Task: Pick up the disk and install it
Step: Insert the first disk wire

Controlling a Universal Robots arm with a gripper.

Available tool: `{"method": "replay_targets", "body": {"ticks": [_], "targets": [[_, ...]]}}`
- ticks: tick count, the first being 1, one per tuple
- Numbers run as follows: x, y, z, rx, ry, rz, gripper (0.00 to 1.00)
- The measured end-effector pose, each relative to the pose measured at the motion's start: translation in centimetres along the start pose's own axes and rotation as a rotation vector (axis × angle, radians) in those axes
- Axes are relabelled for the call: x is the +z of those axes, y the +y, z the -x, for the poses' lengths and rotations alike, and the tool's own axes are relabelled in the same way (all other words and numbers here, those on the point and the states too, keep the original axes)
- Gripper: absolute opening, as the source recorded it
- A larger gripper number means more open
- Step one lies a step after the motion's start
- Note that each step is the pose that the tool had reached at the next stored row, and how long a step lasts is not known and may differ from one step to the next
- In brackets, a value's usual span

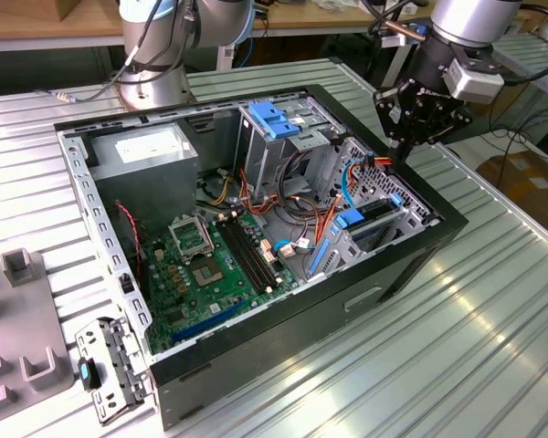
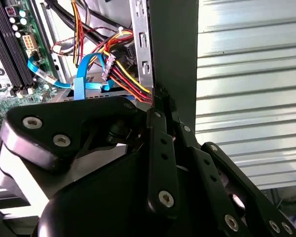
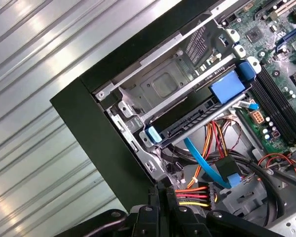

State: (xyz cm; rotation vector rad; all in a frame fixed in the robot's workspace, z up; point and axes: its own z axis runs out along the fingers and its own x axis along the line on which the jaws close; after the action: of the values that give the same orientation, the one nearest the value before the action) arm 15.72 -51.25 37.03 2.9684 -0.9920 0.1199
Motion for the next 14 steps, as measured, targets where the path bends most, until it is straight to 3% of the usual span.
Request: {"method": "replay_targets", "body": {"ticks": [7,14], "targets": [[0.05,0.00,0.00,0.137,0.0021,0.0104,0.17],[0.07,0.00,0.00,0.222,0.0034,0.0168,0.17]]}}
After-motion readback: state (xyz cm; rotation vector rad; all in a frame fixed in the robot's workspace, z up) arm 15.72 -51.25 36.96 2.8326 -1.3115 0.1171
